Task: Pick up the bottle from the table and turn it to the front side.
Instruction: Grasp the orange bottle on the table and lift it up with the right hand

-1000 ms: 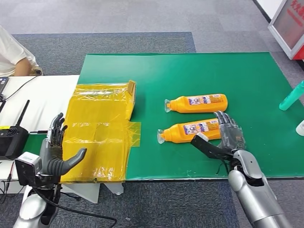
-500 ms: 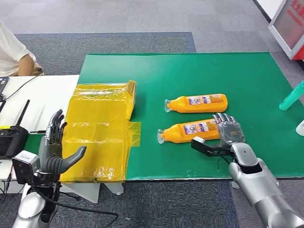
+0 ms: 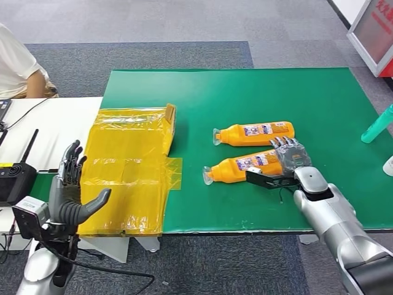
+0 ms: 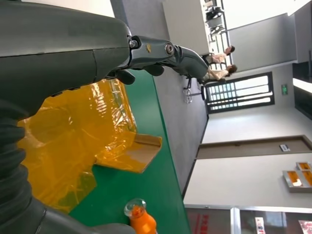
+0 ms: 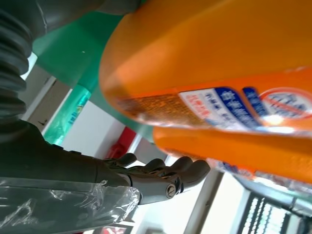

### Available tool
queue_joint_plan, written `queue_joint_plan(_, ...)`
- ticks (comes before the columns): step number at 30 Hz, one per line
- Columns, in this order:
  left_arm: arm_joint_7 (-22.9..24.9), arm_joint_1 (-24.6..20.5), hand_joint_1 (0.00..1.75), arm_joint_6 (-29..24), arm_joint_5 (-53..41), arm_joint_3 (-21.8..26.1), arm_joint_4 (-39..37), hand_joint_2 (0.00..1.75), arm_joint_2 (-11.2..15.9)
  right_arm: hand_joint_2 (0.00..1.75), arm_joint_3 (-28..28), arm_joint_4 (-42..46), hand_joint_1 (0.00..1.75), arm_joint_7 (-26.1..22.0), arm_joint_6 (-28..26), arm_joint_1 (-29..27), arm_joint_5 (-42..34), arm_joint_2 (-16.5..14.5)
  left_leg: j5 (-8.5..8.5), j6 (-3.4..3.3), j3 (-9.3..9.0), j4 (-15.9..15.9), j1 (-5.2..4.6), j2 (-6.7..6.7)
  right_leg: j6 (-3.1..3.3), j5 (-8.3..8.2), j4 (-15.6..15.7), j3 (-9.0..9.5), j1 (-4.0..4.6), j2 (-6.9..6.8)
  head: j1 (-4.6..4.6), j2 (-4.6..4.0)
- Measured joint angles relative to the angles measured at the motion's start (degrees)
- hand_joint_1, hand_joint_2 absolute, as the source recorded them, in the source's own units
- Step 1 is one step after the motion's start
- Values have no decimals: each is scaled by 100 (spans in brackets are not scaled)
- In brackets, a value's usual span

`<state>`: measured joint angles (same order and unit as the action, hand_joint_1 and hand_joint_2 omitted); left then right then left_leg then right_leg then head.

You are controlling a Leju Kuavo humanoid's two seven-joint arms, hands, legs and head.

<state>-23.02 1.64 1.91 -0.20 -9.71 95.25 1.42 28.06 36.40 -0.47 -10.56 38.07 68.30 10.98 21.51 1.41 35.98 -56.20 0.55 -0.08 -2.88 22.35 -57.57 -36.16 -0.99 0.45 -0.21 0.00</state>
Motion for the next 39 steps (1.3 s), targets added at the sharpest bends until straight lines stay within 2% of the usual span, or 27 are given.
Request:
queue_joint_plan(4, -123, 2, 0, 10, 49, -15, 0, 175, 0, 175, 201, -386, 0, -205, 492, 242, -58, -39, 0, 0, 0, 0, 0, 0, 0, 0, 0, 0, 0, 0, 0, 0)
queue_joint_plan(12, -212, 3, 0, 7, 98, -26, 1, 175, 3, 175, 471, -934, 0, -187, 1488, 659, -351, -121, 0, 0, -6, 0, 0, 0, 0, 0, 1, 7, 0, -1, 0, 0)
queue_joint_plan(14, -236, 3, 0, 7, 107, -26, 0, 175, 6, 175, 511, -1006, 31, -201, 1578, 715, -394, -135, 0, 0, -7, 0, 0, 0, 0, 0, 1, 8, 0, -1, 1, 0)
queue_joint_plan(16, -261, 3, 0, 8, 121, -27, 0, 175, 8, 175, 555, -1060, 119, -223, 1627, 757, -420, -144, 0, 0, -9, 0, 0, 0, 0, 0, 1, 9, 0, -1, 1, 0)
queue_joint_plan(18, -277, 3, 0, 8, 137, -27, 0, 175, 9, 175, 590, -1100, 175, -246, 1650, 787, -453, -151, 0, 0, -9, 0, 0, 0, -1, 0, 1, 10, 0, 0, 1, 0)
queue_joint_plan(25, -291, 3, 0, 8, 150, -28, 0, 175, 9, 175, 653, -1143, 175, -357, 1350, 797, -707, -176, -1, 0, -11, 0, 0, 0, -1, -2, 0, 11, 0, 0, 1, 0)
queue_joint_plan(28, -291, 1, 0, 8, 173, -28, 0, 175, 9, 175, 669, -1145, 175, -561, 1177, 772, -986, -182, -2, 1, -11, 0, 0, 0, 0, -3, 0, 9, 0, 0, 0, 0)
queue_joint_plan(31, -295, -25, 0, 25, 226, -28, -14, 175, 10, 175, 554, -1099, 175, -1147, 1097, 681, -1710, -182, -2, 2, -10, 0, 0, 0, 0, -3, 0, 7, 0, -1, 0, 0)
queue_joint_plan(35, -370, -160, 0, 39, 360, -29, -143, 175, 53, 175, 8, -720, 175, -2420, 1491, 389, -3351, -184, -2, 2, -7, 0, 0, -1, -1, -3, 0, 5, 0, -1, -1, 0)
queue_joint_plan(39, -459, -296, 0, 21, 474, -30, -275, 175, 115, 175, -515, -18, 175, -2914, 1926, -11, -4559, -189, 0, 1, -5, 0, 0, -1, -1, -1, 0, 3, 1, 0, 1, 0)
